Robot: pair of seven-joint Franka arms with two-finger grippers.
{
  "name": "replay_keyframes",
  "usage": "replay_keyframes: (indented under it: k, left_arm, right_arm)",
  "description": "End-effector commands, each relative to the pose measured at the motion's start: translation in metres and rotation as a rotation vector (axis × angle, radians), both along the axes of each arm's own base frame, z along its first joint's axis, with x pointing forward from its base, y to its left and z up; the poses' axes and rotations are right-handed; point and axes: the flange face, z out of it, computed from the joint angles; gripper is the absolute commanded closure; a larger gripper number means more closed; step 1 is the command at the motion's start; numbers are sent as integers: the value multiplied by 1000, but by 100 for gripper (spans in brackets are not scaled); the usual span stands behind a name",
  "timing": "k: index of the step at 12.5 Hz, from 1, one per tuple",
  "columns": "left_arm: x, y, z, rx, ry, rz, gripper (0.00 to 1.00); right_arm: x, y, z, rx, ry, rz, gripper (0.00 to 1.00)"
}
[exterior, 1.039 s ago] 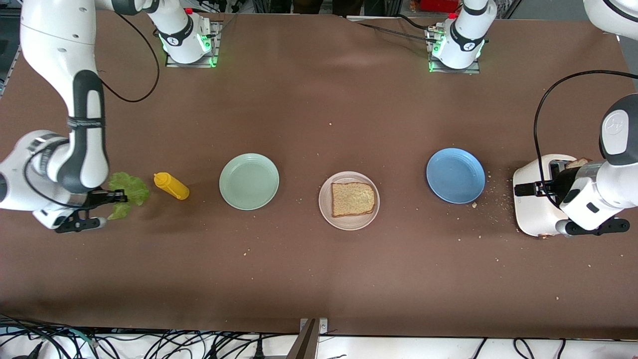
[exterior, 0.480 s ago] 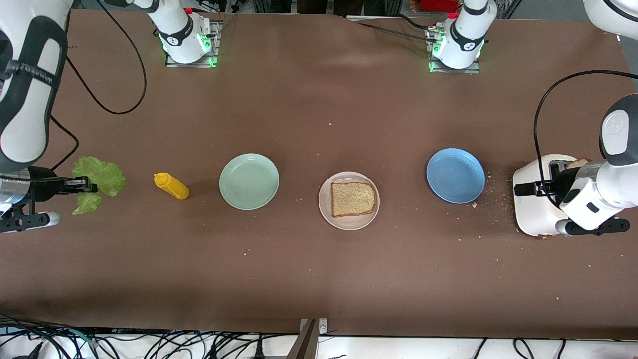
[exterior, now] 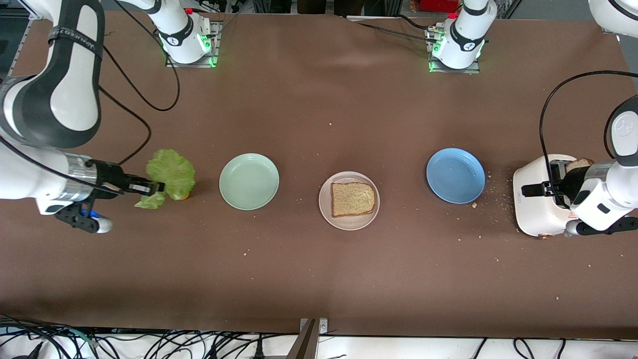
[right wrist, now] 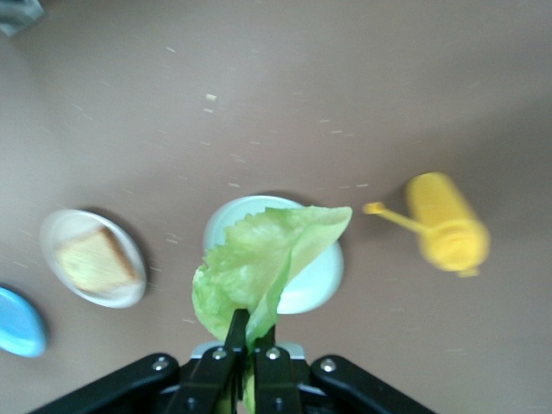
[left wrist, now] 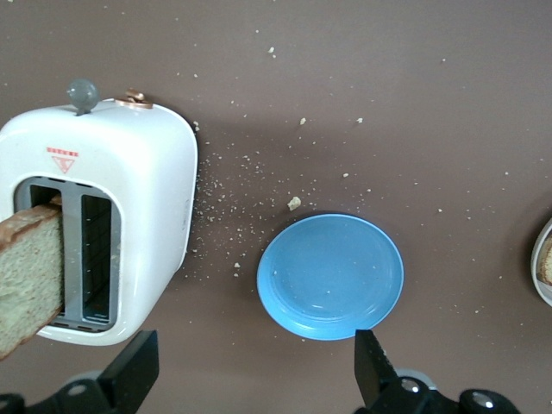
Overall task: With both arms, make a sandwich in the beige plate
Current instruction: 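Lift the lettuce and carry it over the toast with the right gripper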
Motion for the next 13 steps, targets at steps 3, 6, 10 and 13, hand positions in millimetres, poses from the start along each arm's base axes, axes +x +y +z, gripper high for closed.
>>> replay_keyframes:
  k: [3, 6, 10, 13]
  left_arm:
    - [-27, 29, 1, 85, 36, -109, 0]
    - [-47, 44, -4, 84, -6, -95, 0]
    - [-78, 84, -10, 63, -66, -145, 0]
    - [-85, 129, -12, 48, -113, -197, 0]
  right_arm:
    - [15, 87, -33, 139, 64, -346, 100]
    - [20, 147, -68, 262, 97, -502, 100]
    - [1, 245, -134, 383, 109, -613, 100]
    - [-16, 289, -176, 421, 67, -664, 100]
